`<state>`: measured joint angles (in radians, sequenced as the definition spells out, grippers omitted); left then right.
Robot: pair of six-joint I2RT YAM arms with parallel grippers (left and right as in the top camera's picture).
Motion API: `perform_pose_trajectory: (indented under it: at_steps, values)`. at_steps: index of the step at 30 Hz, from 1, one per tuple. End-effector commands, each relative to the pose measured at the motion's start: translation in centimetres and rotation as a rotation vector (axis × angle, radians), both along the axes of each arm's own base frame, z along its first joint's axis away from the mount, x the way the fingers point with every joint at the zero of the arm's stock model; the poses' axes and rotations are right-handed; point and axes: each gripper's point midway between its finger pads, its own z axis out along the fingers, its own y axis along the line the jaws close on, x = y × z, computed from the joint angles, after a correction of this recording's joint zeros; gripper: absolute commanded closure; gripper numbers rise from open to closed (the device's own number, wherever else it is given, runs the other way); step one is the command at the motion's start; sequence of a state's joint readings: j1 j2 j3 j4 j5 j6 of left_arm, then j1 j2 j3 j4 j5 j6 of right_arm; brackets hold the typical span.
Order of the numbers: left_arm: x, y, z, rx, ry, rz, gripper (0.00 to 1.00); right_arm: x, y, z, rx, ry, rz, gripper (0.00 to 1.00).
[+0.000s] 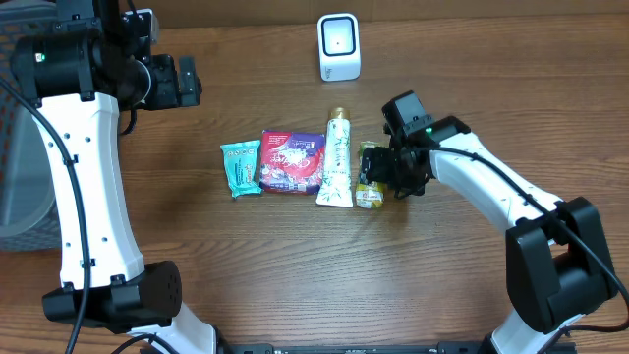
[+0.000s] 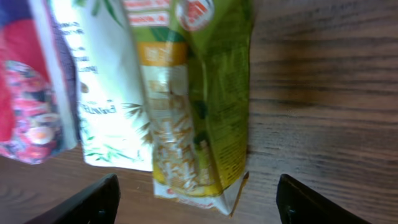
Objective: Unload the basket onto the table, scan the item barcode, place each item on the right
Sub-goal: 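Move the right gripper down and grasp the green-yellow snack pack, then lift the snack pack and hold it in front of the white scanner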
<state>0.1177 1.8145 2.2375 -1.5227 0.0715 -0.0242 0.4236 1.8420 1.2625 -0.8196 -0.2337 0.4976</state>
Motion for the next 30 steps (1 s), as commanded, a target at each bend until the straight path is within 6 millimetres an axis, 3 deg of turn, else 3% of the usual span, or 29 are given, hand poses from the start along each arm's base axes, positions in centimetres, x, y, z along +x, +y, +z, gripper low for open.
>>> perform_pose_trajectory:
  at_steps: [1,9,18,20,22,24,30]
  values:
    - [0.3,0.0,-0.1,-0.003,-0.003,0.005,0.01,-0.6,0.0,-1.3,0.005,0.015,-0.008,0.19]
    - [0.4,0.0,-0.1,-0.002,-0.006,0.005,0.00,0.4,0.5,-1.9,0.032,-0.025,-0.030,0.23]
    - [0.4,0.0,-0.1,-0.002,-0.006,0.005,0.00,0.2,0.5,-4.2,0.022,0.030,-0.055,0.24]
    - [0.4,0.0,-0.1,-0.002,-0.006,0.005,0.00,0.3,0.5,-4.2,0.022,0.030,-0.055,0.37]
    - [0.4,0.0,-0.1,-0.002,-0.006,0.005,0.00,0.3,0.5,-4.2,0.022,0.034,-0.070,0.68]
    - [0.4,0.0,-0.1,-0.002,-0.006,0.005,0.00,0.3,0.6,-4.1,0.029,0.032,-0.069,0.83]
    - [0.4,0.0,-0.1,-0.002,-0.006,0.005,0.00,0.9,1.0,-2.7,0.053,0.020,-0.060,0.91]
